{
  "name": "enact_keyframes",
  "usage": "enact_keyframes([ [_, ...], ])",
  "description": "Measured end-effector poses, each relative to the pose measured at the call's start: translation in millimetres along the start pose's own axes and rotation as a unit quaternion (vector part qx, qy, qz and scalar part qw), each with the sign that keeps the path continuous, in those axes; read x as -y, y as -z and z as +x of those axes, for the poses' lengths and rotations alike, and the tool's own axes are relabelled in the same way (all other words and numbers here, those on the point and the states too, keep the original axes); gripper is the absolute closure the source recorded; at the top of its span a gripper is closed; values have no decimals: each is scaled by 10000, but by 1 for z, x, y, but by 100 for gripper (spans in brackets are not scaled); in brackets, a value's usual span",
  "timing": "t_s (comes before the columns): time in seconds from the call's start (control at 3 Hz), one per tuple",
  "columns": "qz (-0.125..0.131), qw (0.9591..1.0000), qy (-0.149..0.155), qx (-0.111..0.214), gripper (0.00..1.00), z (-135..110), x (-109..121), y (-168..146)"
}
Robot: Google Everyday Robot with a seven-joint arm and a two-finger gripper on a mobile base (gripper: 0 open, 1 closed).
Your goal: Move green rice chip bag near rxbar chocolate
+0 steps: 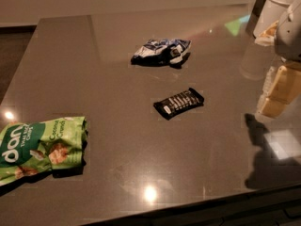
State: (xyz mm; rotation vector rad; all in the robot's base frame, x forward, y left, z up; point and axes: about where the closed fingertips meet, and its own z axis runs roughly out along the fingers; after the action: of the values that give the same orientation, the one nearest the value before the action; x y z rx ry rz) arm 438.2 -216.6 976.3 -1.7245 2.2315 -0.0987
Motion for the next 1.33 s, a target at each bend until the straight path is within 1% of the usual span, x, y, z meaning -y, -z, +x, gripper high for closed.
enact_keyframes([
  [0.33, 8, 10000, 8, 8, 0, -2, 1, 1],
  [0.67, -40, 9998, 110, 151, 0, -20, 9, -8],
  [1.0, -204, 9988, 249, 357, 0, -49, 11, -25],
  [1.33, -404, 9963, 424, 623, 0, -90, 2, -42],
])
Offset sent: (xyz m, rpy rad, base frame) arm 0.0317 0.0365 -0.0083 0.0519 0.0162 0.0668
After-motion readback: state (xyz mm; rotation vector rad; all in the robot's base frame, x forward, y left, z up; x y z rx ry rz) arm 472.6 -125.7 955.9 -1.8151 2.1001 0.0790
